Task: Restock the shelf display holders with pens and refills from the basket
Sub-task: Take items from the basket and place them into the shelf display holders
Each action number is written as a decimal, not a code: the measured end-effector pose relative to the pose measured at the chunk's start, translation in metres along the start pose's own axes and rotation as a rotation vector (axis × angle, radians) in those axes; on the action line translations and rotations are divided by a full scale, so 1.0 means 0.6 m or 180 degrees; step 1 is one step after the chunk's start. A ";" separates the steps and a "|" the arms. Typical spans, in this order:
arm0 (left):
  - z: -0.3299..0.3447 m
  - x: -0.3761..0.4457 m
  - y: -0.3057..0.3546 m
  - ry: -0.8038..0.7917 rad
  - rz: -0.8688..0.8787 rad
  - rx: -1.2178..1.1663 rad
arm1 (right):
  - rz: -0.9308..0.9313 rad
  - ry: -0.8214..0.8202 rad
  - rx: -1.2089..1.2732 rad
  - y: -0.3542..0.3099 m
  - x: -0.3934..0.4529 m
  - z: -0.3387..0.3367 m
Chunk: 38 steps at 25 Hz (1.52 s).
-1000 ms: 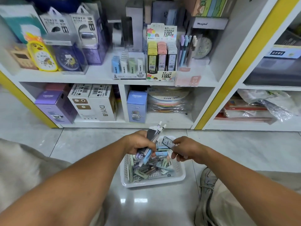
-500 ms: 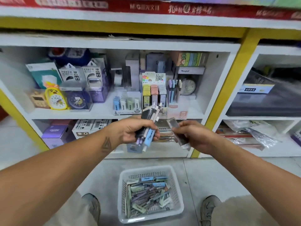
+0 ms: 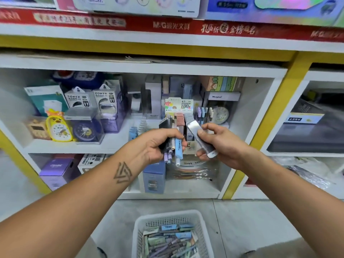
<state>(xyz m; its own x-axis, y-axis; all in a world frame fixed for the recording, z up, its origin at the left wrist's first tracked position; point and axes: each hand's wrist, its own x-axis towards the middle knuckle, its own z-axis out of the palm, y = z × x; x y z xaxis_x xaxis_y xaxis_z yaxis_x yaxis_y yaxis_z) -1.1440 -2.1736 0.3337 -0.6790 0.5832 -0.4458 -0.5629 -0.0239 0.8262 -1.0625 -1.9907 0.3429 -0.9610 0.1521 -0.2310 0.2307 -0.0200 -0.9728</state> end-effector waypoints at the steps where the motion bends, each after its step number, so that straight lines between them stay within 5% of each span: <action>1: -0.005 0.005 0.005 0.0055 0.0020 -0.0023 | -0.0097 0.0098 -0.0342 -0.002 0.013 -0.003; 4: -0.022 0.010 0.017 0.0239 0.0050 -0.0095 | -0.0590 0.0413 -0.1263 -0.015 0.049 -0.006; 10: -0.047 0.018 0.040 0.0448 0.0065 0.0138 | -0.0442 0.0334 -0.1344 -0.035 0.082 -0.023; 15: -0.048 0.023 0.041 0.0436 0.0013 0.0235 | -0.0909 0.0528 -0.1872 -0.040 0.105 -0.038; 20: -0.049 0.026 0.041 0.0429 -0.0021 0.0344 | -0.1618 0.0881 -0.3762 -0.032 0.130 -0.037; 27: -0.049 0.026 0.038 0.0198 -0.0095 0.0366 | -0.2091 0.1326 -0.5345 -0.005 0.154 -0.005; 30: -0.046 0.025 0.036 0.0116 -0.0090 0.0440 | -0.2158 0.1478 -0.5335 0.002 0.153 -0.010; 35: -0.044 0.030 0.029 0.0108 -0.0035 0.0485 | -0.1672 0.0944 -0.4830 0.007 0.155 -0.023; 38: -0.043 0.033 0.027 0.0116 -0.0004 0.0543 | -0.1709 0.1178 -0.4740 0.005 0.153 -0.026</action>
<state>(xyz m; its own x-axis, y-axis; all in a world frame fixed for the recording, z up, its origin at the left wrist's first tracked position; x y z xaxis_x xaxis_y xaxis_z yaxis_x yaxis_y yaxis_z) -1.1787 -2.1831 0.3294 -0.6967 0.5533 -0.4566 -0.4778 0.1169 0.8707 -1.1477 -1.9612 0.3193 -0.9387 0.0465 0.3415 0.0461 0.9989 -0.0093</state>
